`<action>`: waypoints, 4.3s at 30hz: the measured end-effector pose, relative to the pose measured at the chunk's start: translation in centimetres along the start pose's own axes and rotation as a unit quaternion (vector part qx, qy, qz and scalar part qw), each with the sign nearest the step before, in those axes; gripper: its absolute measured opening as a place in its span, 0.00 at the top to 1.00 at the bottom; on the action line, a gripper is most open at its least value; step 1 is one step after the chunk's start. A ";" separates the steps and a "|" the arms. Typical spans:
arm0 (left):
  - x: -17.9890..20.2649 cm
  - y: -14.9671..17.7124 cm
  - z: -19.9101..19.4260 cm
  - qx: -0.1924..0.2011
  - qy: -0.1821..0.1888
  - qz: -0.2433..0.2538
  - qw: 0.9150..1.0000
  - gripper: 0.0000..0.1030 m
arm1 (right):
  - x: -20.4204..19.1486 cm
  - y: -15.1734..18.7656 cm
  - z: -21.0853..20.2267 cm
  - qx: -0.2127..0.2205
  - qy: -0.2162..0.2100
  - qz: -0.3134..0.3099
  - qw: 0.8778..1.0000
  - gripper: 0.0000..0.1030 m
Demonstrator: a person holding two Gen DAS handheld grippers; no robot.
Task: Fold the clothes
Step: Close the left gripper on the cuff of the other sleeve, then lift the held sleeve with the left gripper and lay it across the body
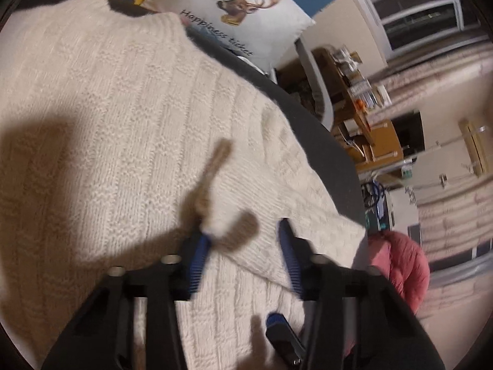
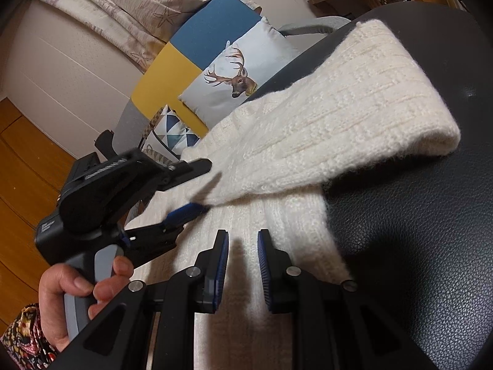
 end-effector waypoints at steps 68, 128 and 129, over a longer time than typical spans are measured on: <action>-15.9 0.6 -21.8 0.326 0.050 -0.088 0.940 0.94 | -0.3 -4.8 4.0 -0.042 0.015 0.063 0.997 0.91; -18.3 4.1 -17.7 0.257 -0.034 -0.075 0.963 0.93 | -0.9 -10.4 3.8 0.039 0.055 0.014 0.998 0.89; -18.4 4.2 -17.7 0.258 -0.029 -0.079 0.962 0.93 | -0.3 -10.1 4.1 0.026 0.077 0.014 0.997 0.89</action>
Point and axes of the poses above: each gripper's, at about its wrist camera, not at the fingertips, and z roughly the way its jaws point, x to its right, y to its underside, the point moved 2 cm from there along z, roughly the way its jaws point, and after that the axes turned 9 degrees about z, right-handed, at the moved point
